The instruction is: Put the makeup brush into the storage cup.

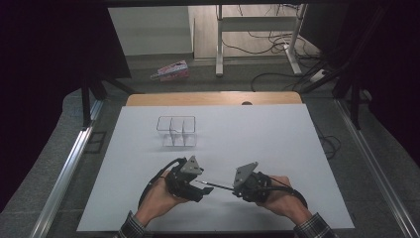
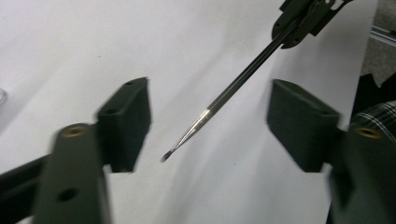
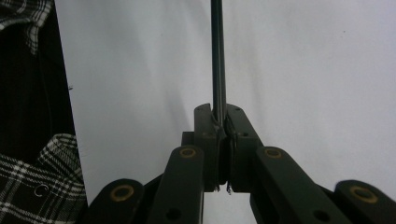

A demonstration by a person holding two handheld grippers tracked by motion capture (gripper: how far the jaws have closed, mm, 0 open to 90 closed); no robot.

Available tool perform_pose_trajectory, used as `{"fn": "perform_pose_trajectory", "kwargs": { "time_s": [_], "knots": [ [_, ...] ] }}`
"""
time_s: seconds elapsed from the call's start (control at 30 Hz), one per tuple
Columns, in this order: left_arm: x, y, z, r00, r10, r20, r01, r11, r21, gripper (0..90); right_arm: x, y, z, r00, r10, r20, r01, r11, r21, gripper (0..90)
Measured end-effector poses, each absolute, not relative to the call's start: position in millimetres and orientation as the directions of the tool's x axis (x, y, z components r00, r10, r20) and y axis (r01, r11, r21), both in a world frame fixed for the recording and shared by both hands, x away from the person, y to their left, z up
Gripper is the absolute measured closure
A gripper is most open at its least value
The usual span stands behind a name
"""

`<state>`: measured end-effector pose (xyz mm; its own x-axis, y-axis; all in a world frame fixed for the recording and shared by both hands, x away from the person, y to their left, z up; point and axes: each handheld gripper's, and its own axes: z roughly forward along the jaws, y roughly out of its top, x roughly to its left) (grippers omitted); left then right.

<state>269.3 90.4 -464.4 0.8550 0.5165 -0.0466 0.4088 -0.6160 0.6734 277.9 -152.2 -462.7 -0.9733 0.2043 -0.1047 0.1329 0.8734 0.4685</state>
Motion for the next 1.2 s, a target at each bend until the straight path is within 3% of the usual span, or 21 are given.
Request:
{"fn": "perform_pose_trajectory", "kwargs": {
  "time_s": [0.1, 0.2, 0.57, 1.2],
  "knots": [
    [269.4, 94.1, -463.2, 0.828, 0.559, -0.043, 0.438, -0.597, 0.673, 10.6, 278.1, -154.1, -462.6, -0.970, 0.219, -0.106, 0.145, 0.869, 0.473, 84.3],
    [270.6, 102.1, -461.1, 0.801, 0.596, -0.062, 0.468, -0.558, 0.685, 4.8, 278.4, -156.6, -462.6, -0.968, 0.231, -0.101, 0.156, 0.865, 0.476, 84.3],
    [269.9, 127.9, -465.9, 0.757, 0.641, -0.122, 0.499, -0.448, 0.742, 2.2, 278.2, -166.1, -458.7, -0.944, 0.316, -0.098, 0.224, 0.828, 0.515, 84.2],
    [274.0, 170.8, -482.7, 0.645, 0.657, -0.390, 0.605, -0.128, 0.786, 0.0, 281.5, -181.4, -456.1, -0.889, 0.451, -0.073, 0.325, 0.736, 0.593, 83.9]
  ]
}}
